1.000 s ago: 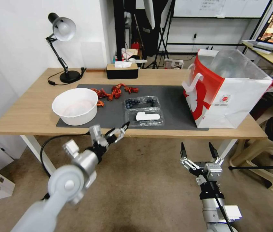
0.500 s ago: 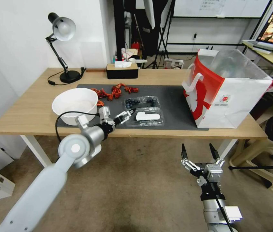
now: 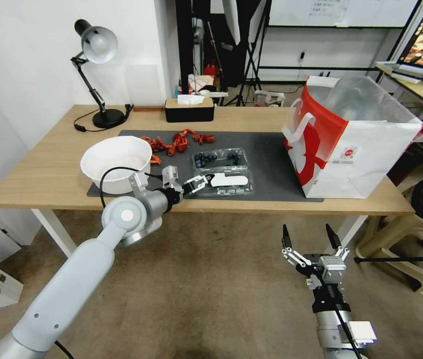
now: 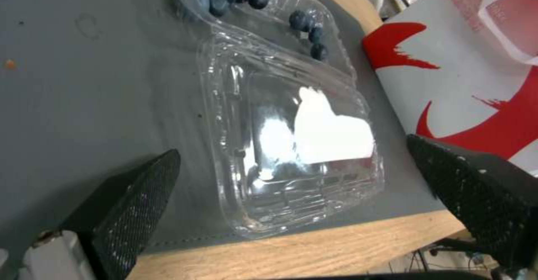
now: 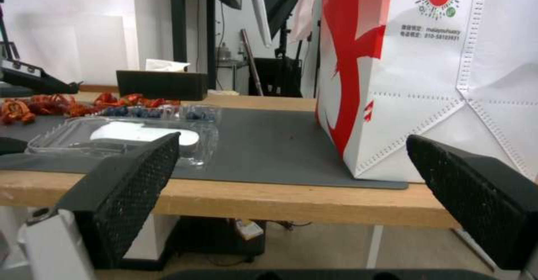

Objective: Close the takeout container lid, then place the container into the takeout bag.

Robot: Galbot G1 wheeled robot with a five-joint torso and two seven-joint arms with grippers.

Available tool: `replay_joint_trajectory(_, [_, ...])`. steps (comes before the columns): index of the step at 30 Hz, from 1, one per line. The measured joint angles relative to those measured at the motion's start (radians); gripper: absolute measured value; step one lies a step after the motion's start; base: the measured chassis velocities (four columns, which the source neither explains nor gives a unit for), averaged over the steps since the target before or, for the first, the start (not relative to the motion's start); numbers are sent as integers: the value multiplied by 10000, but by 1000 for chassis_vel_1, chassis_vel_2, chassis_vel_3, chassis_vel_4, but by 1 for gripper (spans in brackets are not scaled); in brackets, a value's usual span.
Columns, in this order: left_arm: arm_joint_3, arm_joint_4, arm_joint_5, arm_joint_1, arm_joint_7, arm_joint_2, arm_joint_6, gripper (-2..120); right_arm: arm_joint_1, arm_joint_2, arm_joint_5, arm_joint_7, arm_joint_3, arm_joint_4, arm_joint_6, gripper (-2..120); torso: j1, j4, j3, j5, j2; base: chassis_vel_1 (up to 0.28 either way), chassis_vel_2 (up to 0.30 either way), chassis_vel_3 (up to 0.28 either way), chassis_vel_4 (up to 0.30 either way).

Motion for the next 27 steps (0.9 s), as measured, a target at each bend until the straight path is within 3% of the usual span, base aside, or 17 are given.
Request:
replay_joint_trajectory(17, [-99,116,-1625,-272,-253,-137,378,100,-153,0,-68,29,19,83,196,100,0,-1,0,0,0,0,0,0,0])
replay_joint_trajectory(27, [-243,171,-2146,-395,-207,-158,189,100,-202,0,-180,48,-9,87,297,100,0,0,1,0,0,0,0,0,0])
